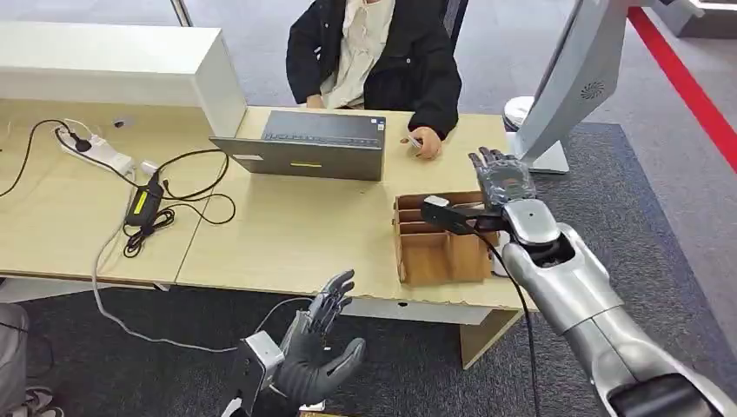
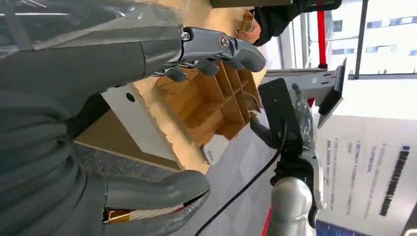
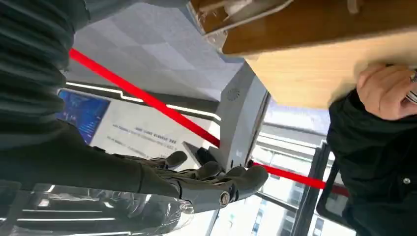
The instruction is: Pass the card to the sensor for recognition and then transmit it.
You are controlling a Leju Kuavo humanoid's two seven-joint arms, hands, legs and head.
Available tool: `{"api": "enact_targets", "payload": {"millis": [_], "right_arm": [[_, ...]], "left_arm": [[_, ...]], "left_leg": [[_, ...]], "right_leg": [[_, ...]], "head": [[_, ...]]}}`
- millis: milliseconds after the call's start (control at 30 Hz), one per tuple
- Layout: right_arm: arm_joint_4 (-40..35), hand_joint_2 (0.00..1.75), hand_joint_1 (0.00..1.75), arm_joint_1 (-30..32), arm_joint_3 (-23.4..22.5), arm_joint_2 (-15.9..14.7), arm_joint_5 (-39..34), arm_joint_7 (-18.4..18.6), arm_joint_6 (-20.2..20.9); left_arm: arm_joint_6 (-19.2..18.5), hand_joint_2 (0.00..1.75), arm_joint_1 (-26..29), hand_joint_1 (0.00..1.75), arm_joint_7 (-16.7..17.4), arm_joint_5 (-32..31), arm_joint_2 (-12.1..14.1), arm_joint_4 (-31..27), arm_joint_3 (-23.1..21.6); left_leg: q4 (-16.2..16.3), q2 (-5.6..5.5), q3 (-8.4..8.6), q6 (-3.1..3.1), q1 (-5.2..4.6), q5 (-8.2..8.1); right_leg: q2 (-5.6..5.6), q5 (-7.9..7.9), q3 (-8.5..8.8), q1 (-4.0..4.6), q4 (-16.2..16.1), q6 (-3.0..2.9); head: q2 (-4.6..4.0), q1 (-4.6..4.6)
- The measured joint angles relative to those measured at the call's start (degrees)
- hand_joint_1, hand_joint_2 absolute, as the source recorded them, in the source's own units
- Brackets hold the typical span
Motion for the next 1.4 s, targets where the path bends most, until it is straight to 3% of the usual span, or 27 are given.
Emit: {"api": "enact_targets", "payload": {"millis": [733, 1400], "right_arm": [[-2.73, 1.75, 0.0, 1.87, 2.04, -1.59, -0.07, -1.16, 0.74], [1.16, 1.75, 0.0, 1.57, 4.09, 0.72, -0.24, -3.12, -0.61]], "left_arm": [[-1.03, 1.75, -0.24, 0.0, 0.83, 0.31, 0.35, -0.81, 0.0], [-0.85, 1.75, -0.68, 0.0, 0.77, 0.5, 0.35, -0.81, -0.02]], "left_leg": [[-0.01, -0.01, -0.01, 0.0, 0.0, 0.0], [-0.01, -0.02, -0.03, 0.0, 0.0, 0.0]], "right_leg": [[0.0, 0.0, 0.0, 0.0, 0.0, 0.0], [0.0, 0.0, 0.0, 0.0, 0.0, 0.0]], "head": [[0.0, -0.02], [0.0, 0.0]]}}
